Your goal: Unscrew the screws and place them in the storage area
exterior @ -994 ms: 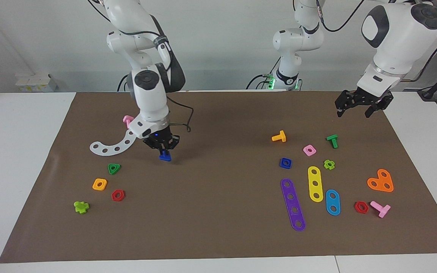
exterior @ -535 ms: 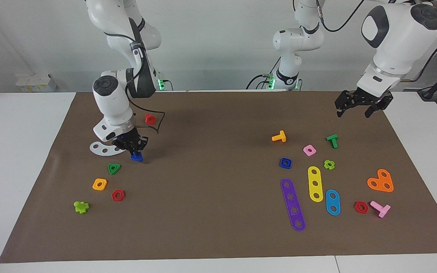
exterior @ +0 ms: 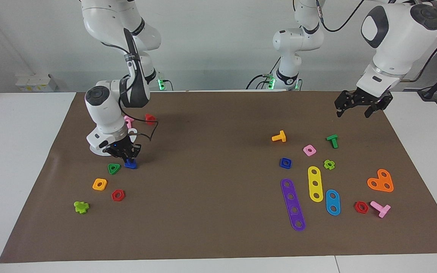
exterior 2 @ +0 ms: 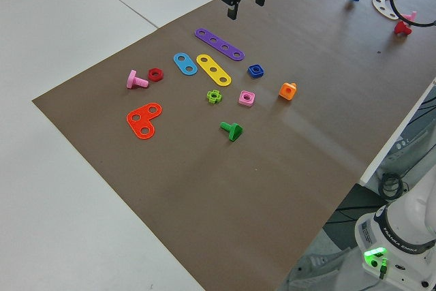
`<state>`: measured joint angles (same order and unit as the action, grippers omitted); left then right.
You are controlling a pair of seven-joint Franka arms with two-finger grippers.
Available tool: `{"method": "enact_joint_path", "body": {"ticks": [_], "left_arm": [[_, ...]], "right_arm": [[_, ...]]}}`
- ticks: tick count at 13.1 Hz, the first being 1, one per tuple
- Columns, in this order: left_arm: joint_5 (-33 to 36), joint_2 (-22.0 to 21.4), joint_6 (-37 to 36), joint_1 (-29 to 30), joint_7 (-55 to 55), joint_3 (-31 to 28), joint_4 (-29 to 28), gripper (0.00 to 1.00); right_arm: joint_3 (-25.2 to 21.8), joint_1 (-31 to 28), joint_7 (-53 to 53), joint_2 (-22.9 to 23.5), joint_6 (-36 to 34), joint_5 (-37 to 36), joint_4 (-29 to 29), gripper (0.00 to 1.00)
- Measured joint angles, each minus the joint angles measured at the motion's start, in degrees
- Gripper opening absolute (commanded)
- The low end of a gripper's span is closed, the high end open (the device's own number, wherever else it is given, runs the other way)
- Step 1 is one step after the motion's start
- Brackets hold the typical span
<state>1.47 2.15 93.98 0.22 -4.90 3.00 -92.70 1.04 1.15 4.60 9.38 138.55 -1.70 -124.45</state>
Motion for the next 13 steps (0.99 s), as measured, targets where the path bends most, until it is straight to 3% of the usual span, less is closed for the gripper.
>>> {"method": "enact_joint_path", "body": {"ticks": [5, 13], "left_arm": [[0.0, 0.0, 0.0, 0.0, 0.0, 0.0, 0.0, 1.00], [-1.4, 0.0, -0.1, 0.1, 0.0, -0.2, -0.1, 1.00]], "right_arm": [[0.0, -0.3, 0.0, -1.3, -3.2, 0.1, 4.7, 0.97], [-0.3, -2.4, 0.0, -8.5, -35.0, 0.1, 27.6, 0.99]]}}
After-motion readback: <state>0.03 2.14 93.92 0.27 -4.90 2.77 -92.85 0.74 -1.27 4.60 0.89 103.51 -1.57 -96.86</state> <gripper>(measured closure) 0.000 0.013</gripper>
